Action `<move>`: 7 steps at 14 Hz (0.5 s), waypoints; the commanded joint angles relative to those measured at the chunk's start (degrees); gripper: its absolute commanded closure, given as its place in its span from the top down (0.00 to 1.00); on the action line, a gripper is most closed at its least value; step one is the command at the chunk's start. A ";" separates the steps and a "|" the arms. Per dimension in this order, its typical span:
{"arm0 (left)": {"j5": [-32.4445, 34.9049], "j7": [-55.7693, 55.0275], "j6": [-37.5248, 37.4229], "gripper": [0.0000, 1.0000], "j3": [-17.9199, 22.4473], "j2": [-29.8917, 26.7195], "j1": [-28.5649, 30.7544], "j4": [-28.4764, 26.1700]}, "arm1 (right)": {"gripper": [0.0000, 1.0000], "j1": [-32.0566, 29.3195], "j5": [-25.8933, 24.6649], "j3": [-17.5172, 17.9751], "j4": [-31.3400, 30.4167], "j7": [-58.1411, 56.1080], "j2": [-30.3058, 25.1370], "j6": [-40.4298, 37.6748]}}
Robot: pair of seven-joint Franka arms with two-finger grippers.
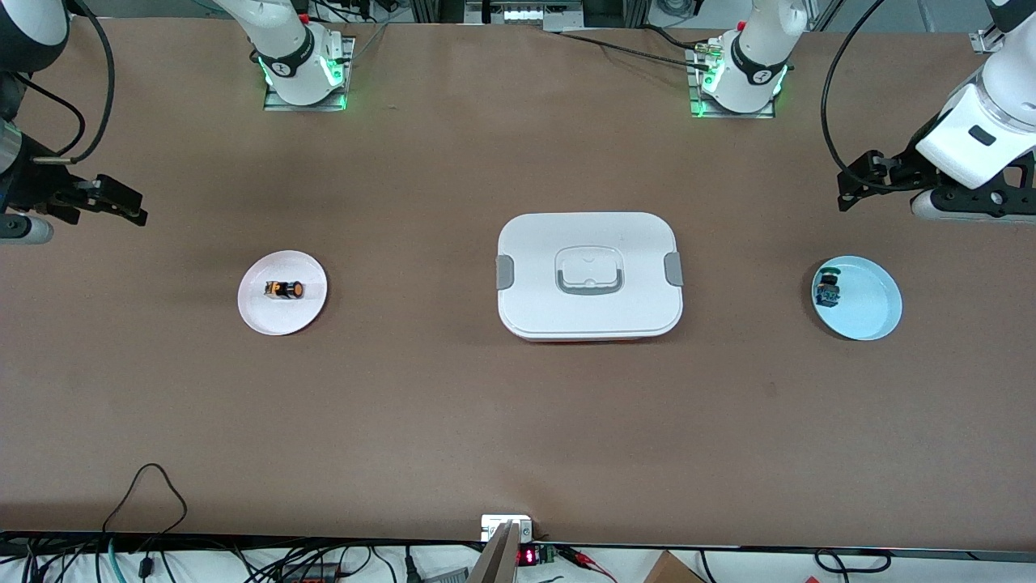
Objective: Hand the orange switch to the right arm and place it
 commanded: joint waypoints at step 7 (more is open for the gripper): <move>-0.40 0.62 0.03 1.00 -0.32 -0.67 0.35 -0.42 | 1.00 -0.09 0.17 -0.04 3.40 0.77 -0.78 -3.37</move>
